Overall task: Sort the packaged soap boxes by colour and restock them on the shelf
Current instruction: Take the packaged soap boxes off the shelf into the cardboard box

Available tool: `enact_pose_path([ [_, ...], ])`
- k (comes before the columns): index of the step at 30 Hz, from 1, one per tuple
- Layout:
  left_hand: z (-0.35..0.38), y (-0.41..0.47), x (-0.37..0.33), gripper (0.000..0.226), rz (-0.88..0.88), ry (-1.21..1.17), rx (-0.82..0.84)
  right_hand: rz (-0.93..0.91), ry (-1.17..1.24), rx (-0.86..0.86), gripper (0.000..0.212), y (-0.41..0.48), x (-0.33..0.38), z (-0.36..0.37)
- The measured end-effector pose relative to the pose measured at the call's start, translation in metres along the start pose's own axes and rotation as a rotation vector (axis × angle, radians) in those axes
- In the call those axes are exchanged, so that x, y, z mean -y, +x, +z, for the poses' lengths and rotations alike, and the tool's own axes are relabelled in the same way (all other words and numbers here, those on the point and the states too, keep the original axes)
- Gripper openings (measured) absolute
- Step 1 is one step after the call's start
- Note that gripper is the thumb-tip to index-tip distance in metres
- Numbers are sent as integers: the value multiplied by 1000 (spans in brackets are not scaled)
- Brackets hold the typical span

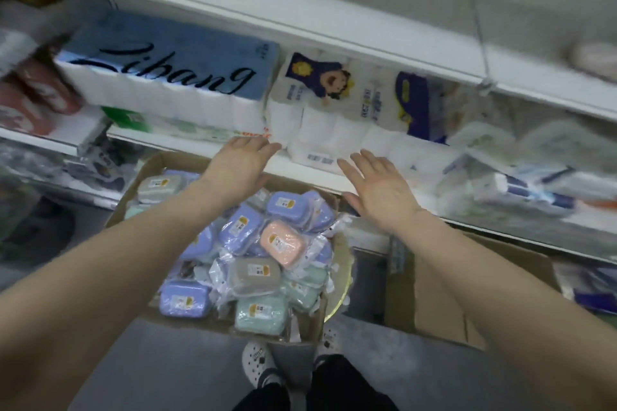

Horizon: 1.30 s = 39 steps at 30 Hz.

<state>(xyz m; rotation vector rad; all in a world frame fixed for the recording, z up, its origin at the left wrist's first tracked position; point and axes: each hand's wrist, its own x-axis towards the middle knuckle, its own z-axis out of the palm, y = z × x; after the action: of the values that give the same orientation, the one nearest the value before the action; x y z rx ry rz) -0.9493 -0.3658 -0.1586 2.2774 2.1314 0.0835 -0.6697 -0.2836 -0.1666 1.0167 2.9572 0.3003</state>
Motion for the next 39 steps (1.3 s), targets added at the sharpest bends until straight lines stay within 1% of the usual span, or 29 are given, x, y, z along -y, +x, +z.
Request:
enact_pose_path([
  [3, -46, 32, -33, 60, 119, 25, -69, 63, -74, -86, 63, -16, -44, -40],
  [9, -124, 99, -115, 54, 324, 78, -271, 199, -201, -265, 59, -60, -138, -113],
  [13, -165, 147, -192, 50, 413, 53, -374, 299, -269, -331, 56, -95, -215, -146],
  [16, -184, 184, -257, 51, 452, -11, -413, 367, -299, -356, 58, -126, -277, -162],
  [19, -188, 227, -320, 56, 472, -42, -408, 451, -310, -340, 62, -158, -337, -167],
  [22, -181, 268, -377, 63, 460, -51, -368, 516, -306, -317, 66, -189, -392, -164],
  [26, -166, 318, -428, 71, 409, -59, -311, 562, -311, -266, 70, -218, -456, -153],
  [30, -151, 353, -448, 74, 316, -43, -290, 579, -255, -187, 81, -221, -519, -143],
  [33, -143, 366, -446, 71, 260, -43, -250, 577, -223, -153, 81, -206, -558, -138],
  [36, -140, 369, -439, 60, 267, -36, -281, 598, -197, -119, 80, -177, -586, -136],
  [39, -146, 362, -431, 53, 284, -42, -338, 606, -182, -15, 89, -144, -607, -133],
])
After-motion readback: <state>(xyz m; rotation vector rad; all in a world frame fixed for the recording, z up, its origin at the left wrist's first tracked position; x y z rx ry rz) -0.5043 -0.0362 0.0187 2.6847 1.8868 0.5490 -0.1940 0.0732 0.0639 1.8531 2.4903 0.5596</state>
